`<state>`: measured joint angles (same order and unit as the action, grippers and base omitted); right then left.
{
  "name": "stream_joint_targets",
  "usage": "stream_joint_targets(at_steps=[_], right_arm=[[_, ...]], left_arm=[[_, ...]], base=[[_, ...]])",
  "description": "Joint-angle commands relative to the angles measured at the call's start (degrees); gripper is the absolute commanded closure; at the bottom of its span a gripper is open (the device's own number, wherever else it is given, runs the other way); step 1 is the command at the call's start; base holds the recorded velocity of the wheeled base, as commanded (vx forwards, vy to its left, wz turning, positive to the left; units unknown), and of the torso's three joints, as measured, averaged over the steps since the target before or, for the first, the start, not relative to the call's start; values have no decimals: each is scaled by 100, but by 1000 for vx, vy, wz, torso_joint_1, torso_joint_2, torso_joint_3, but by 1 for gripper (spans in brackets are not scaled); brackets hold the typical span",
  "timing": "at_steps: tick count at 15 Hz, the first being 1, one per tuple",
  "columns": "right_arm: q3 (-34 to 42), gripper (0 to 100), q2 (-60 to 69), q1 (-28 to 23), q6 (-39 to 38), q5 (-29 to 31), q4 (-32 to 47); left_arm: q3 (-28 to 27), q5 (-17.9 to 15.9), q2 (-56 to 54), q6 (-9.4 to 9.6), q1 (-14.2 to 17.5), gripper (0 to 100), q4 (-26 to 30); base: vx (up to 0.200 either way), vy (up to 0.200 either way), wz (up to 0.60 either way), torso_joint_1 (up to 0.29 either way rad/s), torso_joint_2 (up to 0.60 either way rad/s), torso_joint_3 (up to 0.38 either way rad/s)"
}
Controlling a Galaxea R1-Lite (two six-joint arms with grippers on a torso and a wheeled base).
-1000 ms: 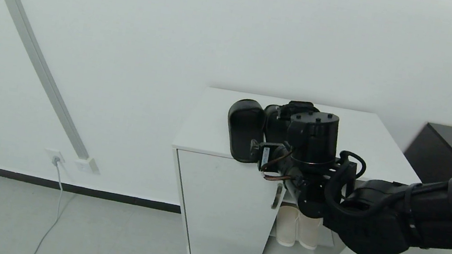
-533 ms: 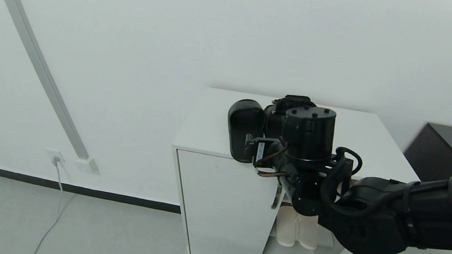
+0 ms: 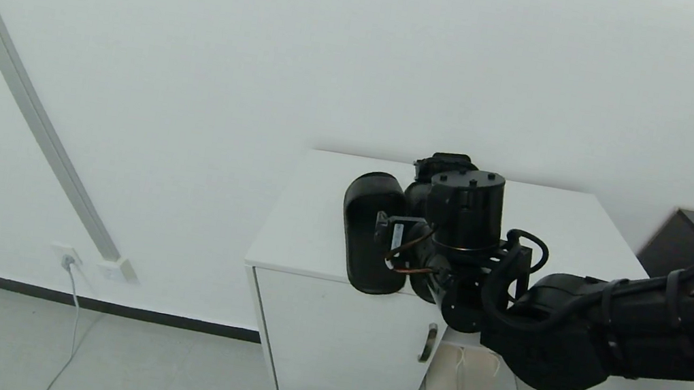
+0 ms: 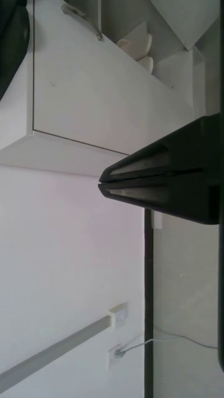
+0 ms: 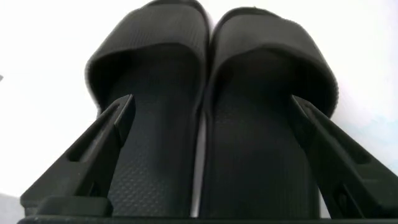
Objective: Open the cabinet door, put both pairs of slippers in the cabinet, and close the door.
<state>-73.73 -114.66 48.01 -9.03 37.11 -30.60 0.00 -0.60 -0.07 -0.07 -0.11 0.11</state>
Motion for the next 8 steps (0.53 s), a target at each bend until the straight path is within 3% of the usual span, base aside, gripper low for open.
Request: stream_joint_targets(at_steps=[1,8], right_arm=[[-115,0,-188,-11,-2,-2,-16],[-915,0,-1067,-318,24,-11,-201]], left_arm=[[0,-2,7,-1,2,100,-2],[0,7,7,-10,2,100,-2]], base=[[0,0,0,0,0,0],[0,0,0,0,0,0]])
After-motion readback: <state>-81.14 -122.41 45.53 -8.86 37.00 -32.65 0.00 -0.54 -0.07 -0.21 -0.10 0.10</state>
